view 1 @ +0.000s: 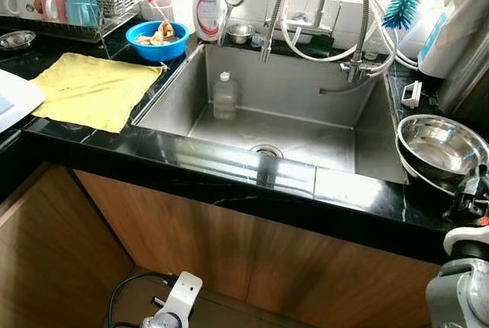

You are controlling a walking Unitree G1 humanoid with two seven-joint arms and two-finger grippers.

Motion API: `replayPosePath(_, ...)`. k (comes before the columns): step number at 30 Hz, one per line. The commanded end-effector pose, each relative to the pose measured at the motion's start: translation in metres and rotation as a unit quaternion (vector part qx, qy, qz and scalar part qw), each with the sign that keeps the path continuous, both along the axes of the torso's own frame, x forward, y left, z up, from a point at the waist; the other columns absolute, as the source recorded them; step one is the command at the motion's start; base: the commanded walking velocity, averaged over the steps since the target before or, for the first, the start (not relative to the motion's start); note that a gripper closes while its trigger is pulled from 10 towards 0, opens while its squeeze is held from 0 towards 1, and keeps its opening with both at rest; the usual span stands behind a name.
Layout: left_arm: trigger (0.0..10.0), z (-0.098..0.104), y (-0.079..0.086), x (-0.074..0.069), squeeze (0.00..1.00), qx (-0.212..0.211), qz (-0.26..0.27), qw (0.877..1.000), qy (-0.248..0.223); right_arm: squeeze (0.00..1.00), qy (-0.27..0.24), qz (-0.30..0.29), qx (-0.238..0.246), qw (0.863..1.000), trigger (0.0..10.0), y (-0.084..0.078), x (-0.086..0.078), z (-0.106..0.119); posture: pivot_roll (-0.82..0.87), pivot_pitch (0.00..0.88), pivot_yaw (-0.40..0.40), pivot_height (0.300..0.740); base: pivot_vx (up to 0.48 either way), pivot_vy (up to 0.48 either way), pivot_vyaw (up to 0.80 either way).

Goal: Kitchen organization

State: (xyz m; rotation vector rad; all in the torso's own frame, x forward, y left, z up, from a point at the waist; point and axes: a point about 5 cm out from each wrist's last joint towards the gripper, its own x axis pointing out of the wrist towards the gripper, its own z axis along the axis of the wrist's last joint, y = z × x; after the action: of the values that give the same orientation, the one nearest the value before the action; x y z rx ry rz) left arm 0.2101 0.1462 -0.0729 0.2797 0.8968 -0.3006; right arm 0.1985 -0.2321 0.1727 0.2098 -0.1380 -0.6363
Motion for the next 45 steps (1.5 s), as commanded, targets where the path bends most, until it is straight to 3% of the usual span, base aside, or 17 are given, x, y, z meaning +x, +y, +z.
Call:
replayPosePath(1,10.0,-0.002,0.000,-0.003,0.00,0.002,0.002,1.000,0.006,0.00,0.022,0.000,0.018,1.000,10.0,0.003,-0.001,-0.011,-0.02,0.028,-0.048,0.740,0.000,0.000,0.00)
replayPosePath(13,10.0,-0.002,0.001,-0.003,0.00,0.002,0.004,1.000,0.007,0.00,0.045,0.019,0.036,0.998,10.0,0.013,0.001,-0.023,-0.02,0.027,-0.050,0.740,0.000,0.000,0.00)
replayPosePath(15,10.0,-0.002,0.001,-0.003,0.00,0.002,0.004,1.000,0.007,0.00,0.069,0.030,0.037,0.997,10.0,0.016,0.002,-0.028,-0.02,0.027,-0.051,0.740,0.000,0.000,0.00)
replayPosePath(31,10.0,-0.002,0.000,-0.003,0.00,0.002,0.004,1.000,0.007,0.00,0.105,0.043,0.040,0.993,10.0,0.019,0.003,-0.037,-0.02,0.026,-0.052,0.740,0.000,0.000,0.00)
replayPosePath(35,10.0,-0.002,0.000,-0.003,0.00,0.002,0.005,1.000,0.007,0.00,0.139,0.053,0.039,0.988,10.0,0.023,0.002,-0.045,-0.02,0.025,-0.053,0.740,0.000,0.000,0.00)
replayPosePath(45,10.0,-0.002,0.000,-0.003,0.00,0.002,0.005,1.000,0.007,0.00,0.145,0.047,0.034,0.988,10.0,0.023,0.001,-0.044,-0.02,0.026,-0.053,0.740,0.000,0.000,0.00)
